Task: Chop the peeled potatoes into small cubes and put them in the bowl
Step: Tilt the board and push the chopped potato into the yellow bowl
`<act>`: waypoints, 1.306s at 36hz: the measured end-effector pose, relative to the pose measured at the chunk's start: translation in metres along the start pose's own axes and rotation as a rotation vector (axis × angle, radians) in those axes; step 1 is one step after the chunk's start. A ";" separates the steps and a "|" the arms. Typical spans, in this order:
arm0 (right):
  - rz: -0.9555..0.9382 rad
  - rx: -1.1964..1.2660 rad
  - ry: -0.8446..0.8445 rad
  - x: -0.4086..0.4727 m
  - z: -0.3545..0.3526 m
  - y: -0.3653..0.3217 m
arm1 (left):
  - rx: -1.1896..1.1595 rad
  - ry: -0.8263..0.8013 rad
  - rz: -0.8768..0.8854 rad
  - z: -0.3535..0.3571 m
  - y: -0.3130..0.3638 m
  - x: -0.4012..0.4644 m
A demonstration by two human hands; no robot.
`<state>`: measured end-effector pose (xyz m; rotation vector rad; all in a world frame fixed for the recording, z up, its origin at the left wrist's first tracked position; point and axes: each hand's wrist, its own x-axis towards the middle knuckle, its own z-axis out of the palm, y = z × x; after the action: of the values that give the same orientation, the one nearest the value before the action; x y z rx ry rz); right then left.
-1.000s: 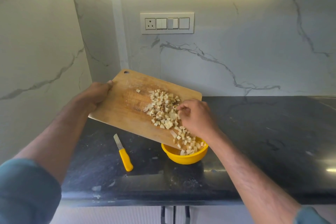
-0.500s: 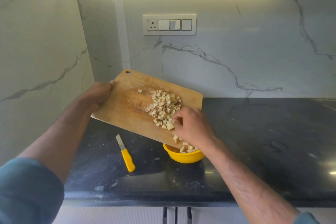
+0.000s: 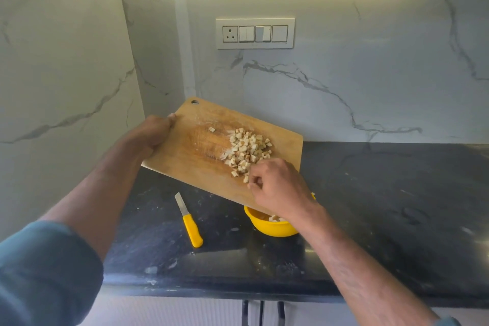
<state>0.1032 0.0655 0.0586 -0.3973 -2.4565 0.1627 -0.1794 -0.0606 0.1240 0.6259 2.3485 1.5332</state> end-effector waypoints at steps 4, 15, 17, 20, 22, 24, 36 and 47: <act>0.073 0.075 -0.077 -0.011 -0.011 0.010 | -0.006 -0.003 0.006 0.002 -0.001 -0.001; 0.097 0.058 -0.070 -0.015 -0.009 0.004 | -0.014 0.000 -0.002 0.003 -0.001 0.000; 0.086 0.044 -0.127 -0.020 -0.011 0.006 | -0.013 0.006 -0.006 0.002 -0.002 0.001; 0.111 0.008 -0.239 -0.026 -0.018 0.010 | -0.007 0.016 0.000 0.001 -0.002 0.000; 0.131 0.039 -0.271 -0.028 -0.024 0.014 | -0.006 0.015 -0.001 0.001 -0.003 0.001; 0.173 0.127 -0.208 -0.029 -0.030 0.021 | -0.004 0.010 -0.002 0.001 -0.003 -0.001; 0.195 0.142 -0.313 -0.040 -0.032 0.024 | -0.027 0.037 0.019 -0.004 -0.003 -0.001; 0.194 0.087 -0.324 -0.043 -0.028 0.023 | -0.037 0.067 0.009 -0.007 0.000 -0.003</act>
<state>0.1584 0.0743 0.0509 -0.6122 -2.7115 0.4450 -0.1796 -0.0679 0.1264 0.5862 2.3630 1.6213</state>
